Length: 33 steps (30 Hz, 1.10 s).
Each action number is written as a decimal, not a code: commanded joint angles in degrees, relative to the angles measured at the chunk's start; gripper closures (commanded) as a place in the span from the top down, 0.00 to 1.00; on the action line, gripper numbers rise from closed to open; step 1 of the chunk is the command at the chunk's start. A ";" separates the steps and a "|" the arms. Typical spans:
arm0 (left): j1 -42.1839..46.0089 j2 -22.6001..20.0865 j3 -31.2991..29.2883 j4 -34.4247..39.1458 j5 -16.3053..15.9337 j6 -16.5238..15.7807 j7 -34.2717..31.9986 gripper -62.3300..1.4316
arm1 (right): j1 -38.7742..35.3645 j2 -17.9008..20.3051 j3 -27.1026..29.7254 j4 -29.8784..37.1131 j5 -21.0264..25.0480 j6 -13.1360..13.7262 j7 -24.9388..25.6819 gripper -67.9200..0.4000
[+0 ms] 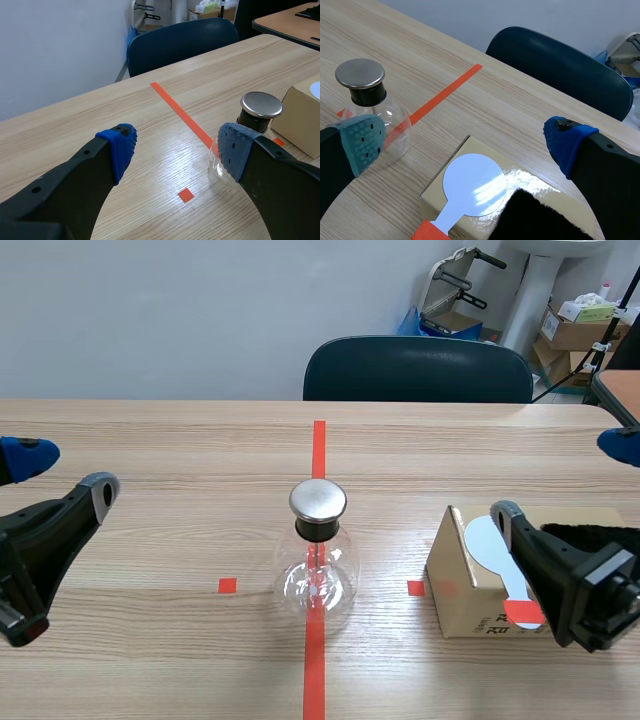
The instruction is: Do the electroscope experiment
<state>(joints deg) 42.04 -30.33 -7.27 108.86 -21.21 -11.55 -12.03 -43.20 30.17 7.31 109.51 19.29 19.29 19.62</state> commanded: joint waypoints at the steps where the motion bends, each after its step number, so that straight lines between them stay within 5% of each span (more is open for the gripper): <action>1: 0.00 -0.02 0.07 0.85 -0.35 0.07 -0.61 0.61 | 0.33 0.44 -0.13 1.11 0.44 -0.20 1.07 1.00; 28: 0.00 -2.40 0.07 0.85 -0.37 0.07 -0.59 0.61 | 0.31 0.44 -0.13 1.11 0.42 -0.17 1.25 1.00; 33: 0.00 -4.87 0.09 0.85 -0.37 0.07 -0.61 0.61 | -0.44 0.44 -0.13 1.44 -3.74 -0.11 2.49 1.00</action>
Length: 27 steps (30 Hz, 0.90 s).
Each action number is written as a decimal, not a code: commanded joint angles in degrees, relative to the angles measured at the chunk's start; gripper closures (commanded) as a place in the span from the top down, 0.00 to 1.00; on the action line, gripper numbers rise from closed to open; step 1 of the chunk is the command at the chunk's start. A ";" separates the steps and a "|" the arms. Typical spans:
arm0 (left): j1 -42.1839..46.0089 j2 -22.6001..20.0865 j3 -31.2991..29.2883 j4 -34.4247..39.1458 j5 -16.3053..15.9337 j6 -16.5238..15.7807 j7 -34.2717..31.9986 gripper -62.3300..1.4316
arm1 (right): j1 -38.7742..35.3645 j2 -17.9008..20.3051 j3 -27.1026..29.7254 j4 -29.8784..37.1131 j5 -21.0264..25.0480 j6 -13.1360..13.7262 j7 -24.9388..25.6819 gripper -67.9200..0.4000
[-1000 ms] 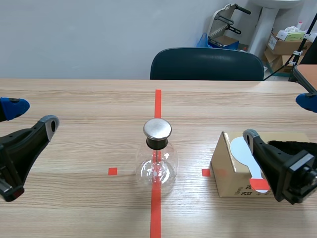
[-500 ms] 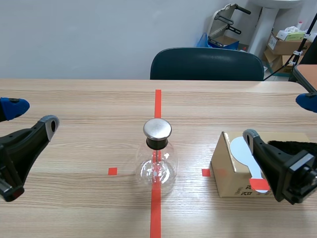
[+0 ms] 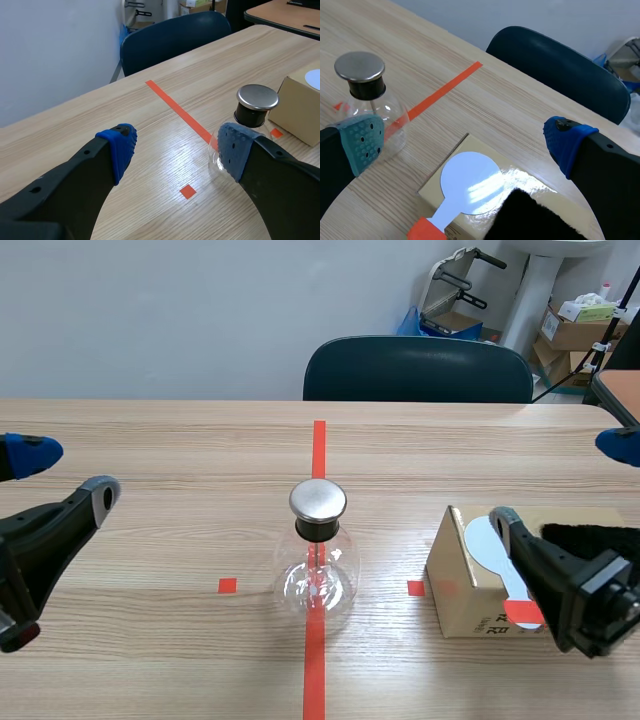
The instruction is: Do the electroscope experiment
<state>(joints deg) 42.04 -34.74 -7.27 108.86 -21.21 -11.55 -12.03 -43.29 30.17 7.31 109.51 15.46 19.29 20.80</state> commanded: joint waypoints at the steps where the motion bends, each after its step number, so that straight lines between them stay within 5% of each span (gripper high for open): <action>1: 0.00 -1.22 0.15 0.85 -0.37 0.04 -0.59 0.61 | -0.92 0.44 -0.13 1.86 -1.46 -0.11 2.47 1.00; 8: 0.00 -7.56 0.17 0.85 -0.39 -0.22 -0.57 0.61 | -8.00 -0.72 -0.15 6.01 -22.56 -1.29 12.20 1.00; 12: 0.00 -11.37 0.66 0.85 -0.44 -1.49 -0.59 0.61 | -11.45 -4.59 -0.24 6.10 -38.56 -8.79 18.69 1.00; 19: -0.04 -18.40 4.85 0.85 -0.42 -1.68 -4.11 0.61 | -14.62 -13.55 -0.76 4.37 -63.04 -21.92 18.56 1.00; 27: -0.35 -25.11 9.57 0.85 -0.37 -1.44 -11.50 0.61 | -13.79 -16.22 -6.51 -5.60 -76.43 -39.65 9.14 1.00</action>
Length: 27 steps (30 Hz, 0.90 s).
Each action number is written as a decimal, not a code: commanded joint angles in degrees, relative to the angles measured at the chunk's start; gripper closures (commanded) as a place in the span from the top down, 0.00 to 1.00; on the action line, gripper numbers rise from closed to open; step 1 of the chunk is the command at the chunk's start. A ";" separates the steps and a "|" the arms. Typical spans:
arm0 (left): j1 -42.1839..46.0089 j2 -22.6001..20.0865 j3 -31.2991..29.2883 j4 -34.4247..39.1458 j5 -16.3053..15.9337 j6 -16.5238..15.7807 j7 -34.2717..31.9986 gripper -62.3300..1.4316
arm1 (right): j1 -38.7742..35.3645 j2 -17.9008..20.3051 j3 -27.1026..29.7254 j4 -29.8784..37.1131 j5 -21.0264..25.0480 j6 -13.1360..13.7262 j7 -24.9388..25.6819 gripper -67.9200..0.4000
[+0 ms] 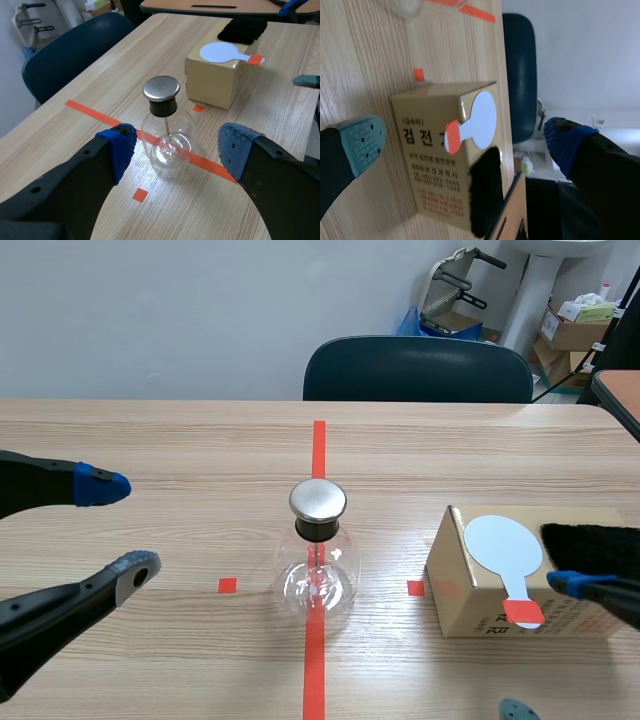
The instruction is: Do the electroscope experiment
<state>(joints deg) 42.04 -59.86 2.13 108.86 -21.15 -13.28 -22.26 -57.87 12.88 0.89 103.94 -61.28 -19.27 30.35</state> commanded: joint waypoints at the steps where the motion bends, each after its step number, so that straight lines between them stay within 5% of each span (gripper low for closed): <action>1: -0.35 -0.52 0.61 0.85 -0.42 0.31 -2.14 0.61 | 1.46 1.07 -0.96 -1.66 -0.66 -3.74 -1.84 1.00; 5: -0.79 -1.90 1.79 0.85 -0.35 1.09 -5.03 0.61 | 5.20 1.07 -4.39 -8.24 -4.66 -13.03 -8.41 1.00; 12: -6.21 -1.95 6.19 0.42 -0.22 2.27 -4.90 0.61 | 11.41 1.11 -7.91 -16.48 -9.25 -23.50 -16.57 1.00; 18: -10.71 -1.90 11.80 -2.03 0.20 3.58 -4.24 0.61 | 16.11 2.05 -10.62 -21.57 -10.64 -25.59 -21.88 1.00; 27: -12.85 -1.73 15.13 -5.05 6.03 3.41 1.79 0.61 | 20.46 2.19 -11.85 -25.05 -10.80 -25.59 -22.56 1.00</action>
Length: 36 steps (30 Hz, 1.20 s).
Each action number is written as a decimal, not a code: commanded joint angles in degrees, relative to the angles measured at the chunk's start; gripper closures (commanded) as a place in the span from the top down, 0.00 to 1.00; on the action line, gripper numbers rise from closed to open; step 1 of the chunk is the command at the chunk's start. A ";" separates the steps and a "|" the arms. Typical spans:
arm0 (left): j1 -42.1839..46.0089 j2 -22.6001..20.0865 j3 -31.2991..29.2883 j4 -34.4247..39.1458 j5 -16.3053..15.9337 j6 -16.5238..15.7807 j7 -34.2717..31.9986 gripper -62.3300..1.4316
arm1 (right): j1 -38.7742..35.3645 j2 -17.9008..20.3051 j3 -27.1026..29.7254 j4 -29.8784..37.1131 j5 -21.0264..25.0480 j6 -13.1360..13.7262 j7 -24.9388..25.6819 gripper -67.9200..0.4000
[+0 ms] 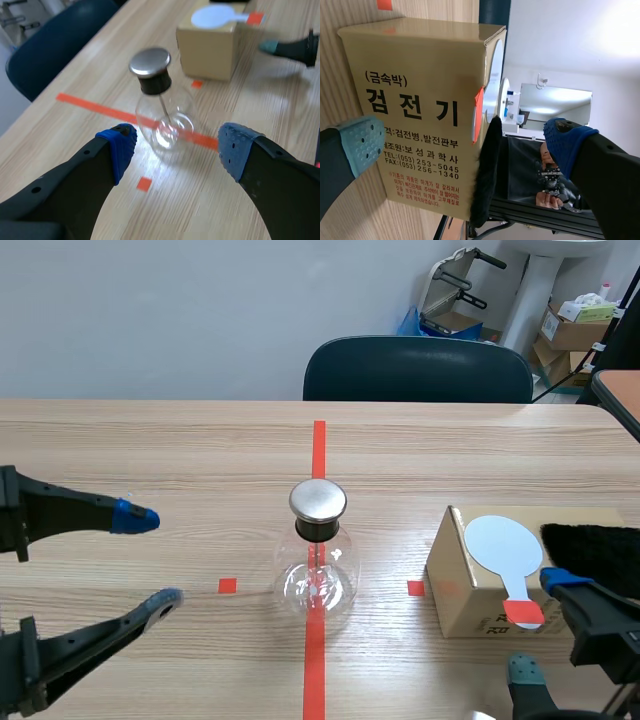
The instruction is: Do the electroscope experiment
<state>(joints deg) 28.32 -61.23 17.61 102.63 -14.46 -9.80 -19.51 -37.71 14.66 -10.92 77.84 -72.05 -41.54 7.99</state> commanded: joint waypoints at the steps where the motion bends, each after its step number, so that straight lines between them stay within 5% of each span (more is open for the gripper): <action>1: 1.46 -0.98 -0.35 1.20 -0.72 -0.07 -1.09 0.61 | 0.42 0.42 -0.04 1.05 -0.02 -3.32 -0.15 1.00; 17: 7.50 -7.69 -2.67 1.31 -0.94 0.04 -3.41 0.61 | 0.42 0.39 -0.02 1.05 -1.33 -3.32 0.90 1.00; 24: 10.73 -7.67 -6.97 1.36 -2.47 -0.24 -13.99 0.61 | 0.42 0.42 -0.02 1.05 -1.33 -3.32 0.90 1.00; 36: 14.53 -7.19 -9.42 1.33 -2.43 -0.42 -20.98 0.61 | 0.74 0.39 0.02 1.07 -2.36 -3.32 0.92 0.60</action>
<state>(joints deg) 43.16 -68.73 8.45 102.67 -16.51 -10.22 -39.53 -37.32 14.63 -11.00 77.84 -74.26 -41.54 8.91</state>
